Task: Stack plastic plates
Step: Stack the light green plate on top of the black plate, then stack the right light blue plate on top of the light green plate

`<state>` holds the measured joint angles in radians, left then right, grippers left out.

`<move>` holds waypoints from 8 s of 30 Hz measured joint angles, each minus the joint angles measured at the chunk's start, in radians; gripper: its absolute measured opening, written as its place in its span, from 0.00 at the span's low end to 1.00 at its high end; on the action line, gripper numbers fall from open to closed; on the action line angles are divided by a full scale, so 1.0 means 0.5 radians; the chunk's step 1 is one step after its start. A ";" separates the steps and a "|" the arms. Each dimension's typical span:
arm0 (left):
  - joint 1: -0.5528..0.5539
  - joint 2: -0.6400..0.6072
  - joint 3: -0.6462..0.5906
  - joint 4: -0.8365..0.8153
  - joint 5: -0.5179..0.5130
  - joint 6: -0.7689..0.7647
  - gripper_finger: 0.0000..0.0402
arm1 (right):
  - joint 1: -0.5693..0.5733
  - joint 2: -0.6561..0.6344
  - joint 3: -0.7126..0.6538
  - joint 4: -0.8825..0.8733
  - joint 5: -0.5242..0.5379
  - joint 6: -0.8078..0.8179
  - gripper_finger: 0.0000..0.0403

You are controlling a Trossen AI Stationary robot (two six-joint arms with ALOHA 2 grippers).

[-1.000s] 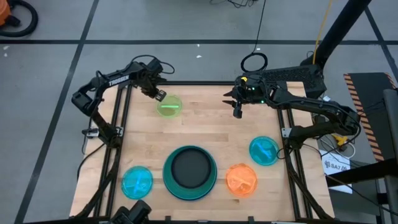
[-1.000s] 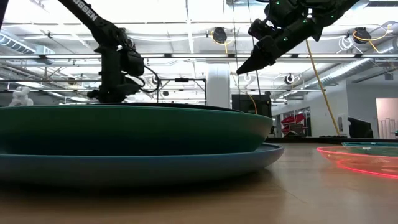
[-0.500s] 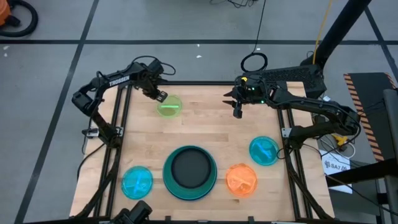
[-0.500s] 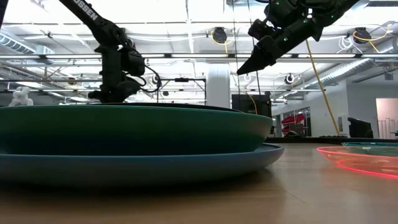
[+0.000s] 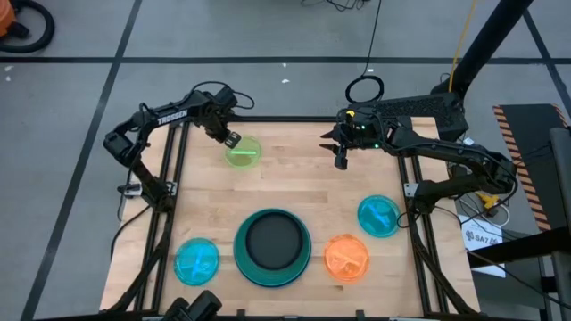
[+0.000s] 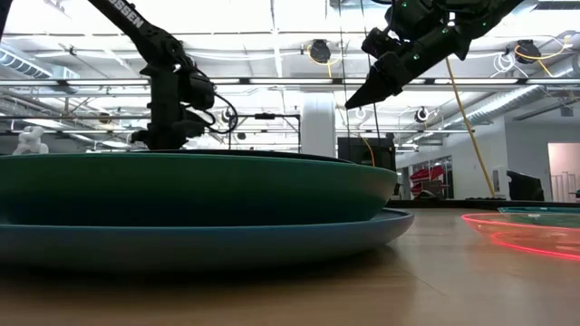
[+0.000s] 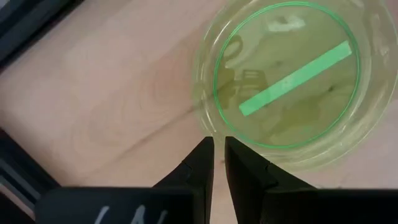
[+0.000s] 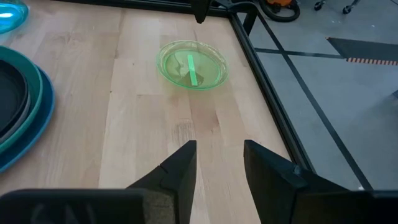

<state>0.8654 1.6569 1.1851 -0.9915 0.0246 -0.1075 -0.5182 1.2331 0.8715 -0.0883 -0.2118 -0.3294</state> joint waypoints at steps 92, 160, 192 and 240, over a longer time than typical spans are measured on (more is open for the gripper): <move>0.062 0.138 -0.003 0.319 0.020 0.260 0.01 | 0.000 0.000 0.000 -0.015 0.000 0.005 0.31; -2.009 -0.077 -0.002 0.460 0.031 -1.106 0.01 | 0.005 -0.001 -0.001 -0.145 -0.005 0.180 0.31; -2.009 -0.014 -0.001 0.466 0.045 -1.057 0.18 | 0.006 -0.001 -0.001 -0.149 -0.006 0.180 0.31; -1.896 -0.645 -0.650 0.979 -0.629 0.331 0.18 | 0.697 0.000 -0.169 -0.071 0.157 1.278 0.31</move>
<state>-0.0826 1.3342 0.8602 -0.5022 -0.2898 0.0582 -0.1697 1.2331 0.7872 -0.1238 -0.1333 0.3094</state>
